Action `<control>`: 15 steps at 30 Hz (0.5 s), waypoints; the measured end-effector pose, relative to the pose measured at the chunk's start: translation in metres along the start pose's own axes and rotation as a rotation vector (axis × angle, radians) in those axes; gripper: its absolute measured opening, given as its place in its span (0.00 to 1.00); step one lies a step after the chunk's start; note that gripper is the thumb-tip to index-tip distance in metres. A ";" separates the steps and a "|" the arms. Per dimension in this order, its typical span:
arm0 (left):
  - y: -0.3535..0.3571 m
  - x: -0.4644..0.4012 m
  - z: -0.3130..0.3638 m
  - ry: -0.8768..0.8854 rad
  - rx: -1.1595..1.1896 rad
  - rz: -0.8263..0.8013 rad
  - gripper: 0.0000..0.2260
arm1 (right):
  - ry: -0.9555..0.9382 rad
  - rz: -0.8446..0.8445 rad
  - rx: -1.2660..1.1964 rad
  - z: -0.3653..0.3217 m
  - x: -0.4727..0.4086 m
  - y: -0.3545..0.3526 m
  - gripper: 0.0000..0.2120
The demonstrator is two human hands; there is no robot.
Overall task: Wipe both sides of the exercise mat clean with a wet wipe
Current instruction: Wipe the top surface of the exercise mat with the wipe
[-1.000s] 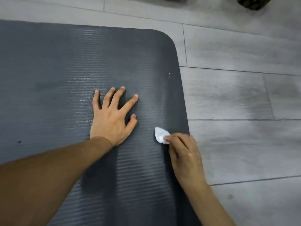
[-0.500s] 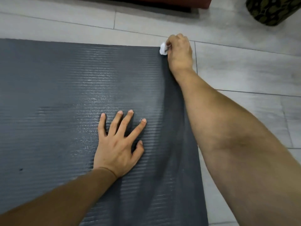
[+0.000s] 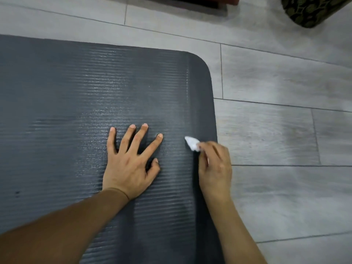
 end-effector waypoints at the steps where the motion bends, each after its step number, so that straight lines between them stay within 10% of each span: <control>1: 0.000 0.000 0.000 0.000 0.001 -0.002 0.26 | -0.015 0.027 -0.006 -0.002 -0.022 0.006 0.09; 9: 0.001 0.001 0.000 0.000 -0.003 0.010 0.26 | -0.146 0.016 0.198 -0.022 -0.262 0.079 0.11; 15: 0.003 0.000 -0.001 -0.003 -0.005 0.022 0.26 | -0.267 0.050 0.076 -0.019 -0.220 0.068 0.09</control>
Point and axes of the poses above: each hand's wrist, its own x-axis away from the middle knuckle, its own y-axis out of the palm, z = x × y, the point moved 2 cm from there along -x, towards the middle knuckle, and after that the axes turned 4 degrees about x, right-handed, at the moved point
